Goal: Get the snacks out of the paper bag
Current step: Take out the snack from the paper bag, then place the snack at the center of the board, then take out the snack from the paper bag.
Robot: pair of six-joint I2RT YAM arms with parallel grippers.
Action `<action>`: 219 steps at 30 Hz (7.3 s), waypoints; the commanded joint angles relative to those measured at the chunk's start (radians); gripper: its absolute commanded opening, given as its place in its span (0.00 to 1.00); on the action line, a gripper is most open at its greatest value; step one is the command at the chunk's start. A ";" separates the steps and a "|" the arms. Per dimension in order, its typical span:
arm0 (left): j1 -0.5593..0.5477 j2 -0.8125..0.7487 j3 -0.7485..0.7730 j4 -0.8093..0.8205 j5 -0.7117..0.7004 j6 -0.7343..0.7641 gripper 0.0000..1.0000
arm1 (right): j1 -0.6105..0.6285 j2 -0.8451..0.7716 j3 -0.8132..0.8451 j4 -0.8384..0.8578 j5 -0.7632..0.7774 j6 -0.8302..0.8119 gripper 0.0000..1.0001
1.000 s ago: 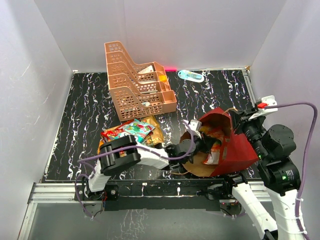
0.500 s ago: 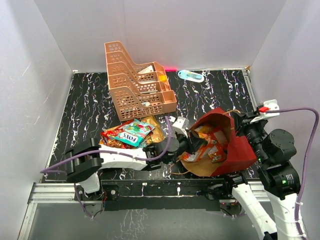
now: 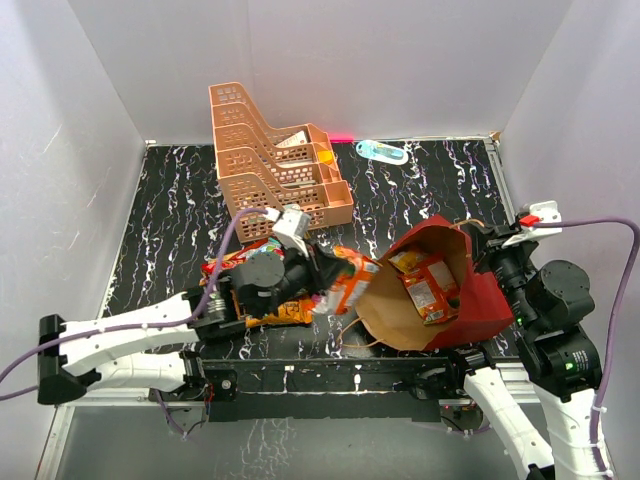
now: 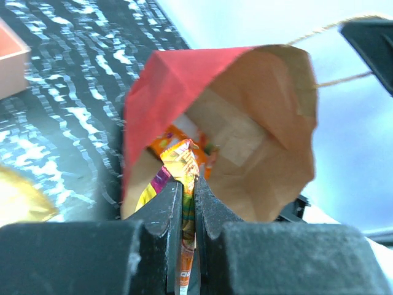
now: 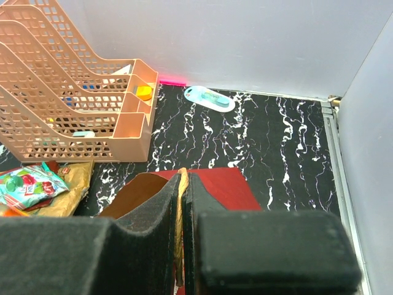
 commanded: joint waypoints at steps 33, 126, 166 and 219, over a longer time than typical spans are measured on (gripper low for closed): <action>0.961 -0.052 -0.006 -0.476 0.580 -0.160 0.00 | 0.001 0.009 0.064 0.043 0.009 -0.024 0.08; 0.043 0.885 0.249 0.404 0.729 1.431 0.65 | 0.002 0.137 0.162 0.050 -0.158 -0.076 0.08; 0.031 0.642 0.125 0.540 0.512 1.110 0.00 | 0.002 0.072 0.112 0.013 -0.028 -0.162 0.08; 0.009 0.504 0.854 -0.674 0.156 0.371 0.00 | 0.002 0.066 0.061 0.077 -0.018 -0.137 0.08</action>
